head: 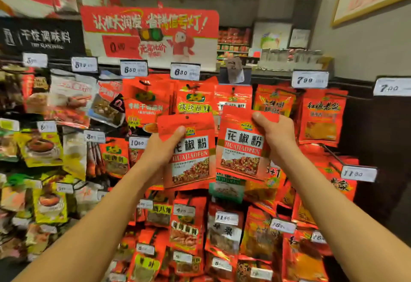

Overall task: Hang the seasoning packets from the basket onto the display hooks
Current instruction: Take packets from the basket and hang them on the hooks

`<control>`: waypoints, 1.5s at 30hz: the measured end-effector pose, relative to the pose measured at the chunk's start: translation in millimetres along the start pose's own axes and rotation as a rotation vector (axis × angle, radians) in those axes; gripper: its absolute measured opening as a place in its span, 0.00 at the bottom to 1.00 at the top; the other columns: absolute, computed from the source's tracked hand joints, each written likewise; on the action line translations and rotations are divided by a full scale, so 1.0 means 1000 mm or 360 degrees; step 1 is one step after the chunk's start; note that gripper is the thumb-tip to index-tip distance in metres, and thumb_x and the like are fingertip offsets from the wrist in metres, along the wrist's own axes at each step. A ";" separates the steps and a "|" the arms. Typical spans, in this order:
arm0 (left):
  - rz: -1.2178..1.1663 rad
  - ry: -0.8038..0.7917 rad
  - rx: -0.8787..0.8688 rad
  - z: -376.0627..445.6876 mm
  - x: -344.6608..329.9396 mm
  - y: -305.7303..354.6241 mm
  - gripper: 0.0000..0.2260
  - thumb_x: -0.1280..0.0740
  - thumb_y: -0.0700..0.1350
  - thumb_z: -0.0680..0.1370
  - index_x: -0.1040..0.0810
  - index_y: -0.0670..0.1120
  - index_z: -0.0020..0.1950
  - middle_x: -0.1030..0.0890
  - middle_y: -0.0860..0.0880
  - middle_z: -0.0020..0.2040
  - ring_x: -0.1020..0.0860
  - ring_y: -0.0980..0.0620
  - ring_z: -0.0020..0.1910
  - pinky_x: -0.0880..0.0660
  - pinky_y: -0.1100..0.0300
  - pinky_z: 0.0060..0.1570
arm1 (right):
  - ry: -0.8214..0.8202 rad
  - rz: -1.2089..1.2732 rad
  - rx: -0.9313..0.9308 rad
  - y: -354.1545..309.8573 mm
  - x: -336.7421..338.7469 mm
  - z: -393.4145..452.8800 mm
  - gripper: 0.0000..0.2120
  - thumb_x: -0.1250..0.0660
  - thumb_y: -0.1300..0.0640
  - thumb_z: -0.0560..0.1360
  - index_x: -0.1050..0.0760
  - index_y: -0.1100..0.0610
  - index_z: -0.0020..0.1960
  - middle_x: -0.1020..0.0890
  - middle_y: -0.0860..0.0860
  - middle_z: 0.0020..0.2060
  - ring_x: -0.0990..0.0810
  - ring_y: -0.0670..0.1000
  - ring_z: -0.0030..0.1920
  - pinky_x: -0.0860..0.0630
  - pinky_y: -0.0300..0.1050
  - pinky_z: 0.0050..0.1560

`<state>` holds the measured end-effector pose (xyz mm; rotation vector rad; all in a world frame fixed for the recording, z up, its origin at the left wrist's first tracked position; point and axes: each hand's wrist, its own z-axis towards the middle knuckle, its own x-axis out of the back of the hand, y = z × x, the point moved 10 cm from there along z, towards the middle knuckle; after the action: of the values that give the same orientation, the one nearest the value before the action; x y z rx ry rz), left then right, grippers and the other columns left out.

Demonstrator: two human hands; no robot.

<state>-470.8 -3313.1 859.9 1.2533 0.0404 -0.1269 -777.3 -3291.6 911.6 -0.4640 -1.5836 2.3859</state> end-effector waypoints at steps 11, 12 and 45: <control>0.0281 -0.0164 -0.0111 0.022 -0.019 0.031 0.03 0.26 0.58 0.75 0.15 0.60 0.45 0.12 0.54 0.44 0.13 0.53 0.42 0.21 0.61 0.39 | 0.0012 -0.0060 -0.0144 -0.007 -0.044 0.059 0.09 0.24 0.50 0.73 0.20 0.55 0.44 0.12 0.54 0.38 0.12 0.57 0.39 0.16 0.61 0.48; 0.0286 -0.0181 -0.0118 0.024 -0.021 0.032 0.03 0.27 0.55 0.76 0.14 0.58 0.45 0.12 0.53 0.44 0.13 0.53 0.41 0.21 0.63 0.37 | 0.0027 -0.0091 -0.0146 -0.007 -0.045 0.063 0.09 0.24 0.50 0.73 0.19 0.54 0.44 0.12 0.54 0.38 0.12 0.57 0.39 0.16 0.62 0.49; -0.0045 -0.0306 0.0057 0.124 -0.119 0.018 0.13 0.30 0.55 0.79 0.21 0.48 0.55 0.12 0.48 0.43 0.13 0.48 0.41 0.19 0.55 0.38 | -0.0171 -0.0024 0.0048 0.008 -0.045 0.088 0.08 0.31 0.51 0.78 0.17 0.54 0.50 0.13 0.53 0.43 0.13 0.51 0.41 0.20 0.42 0.34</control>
<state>-591.6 -3416.4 927.6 1.2717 -0.1106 -0.2731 -770.8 -3385.9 942.3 -0.3219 -1.5862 2.4579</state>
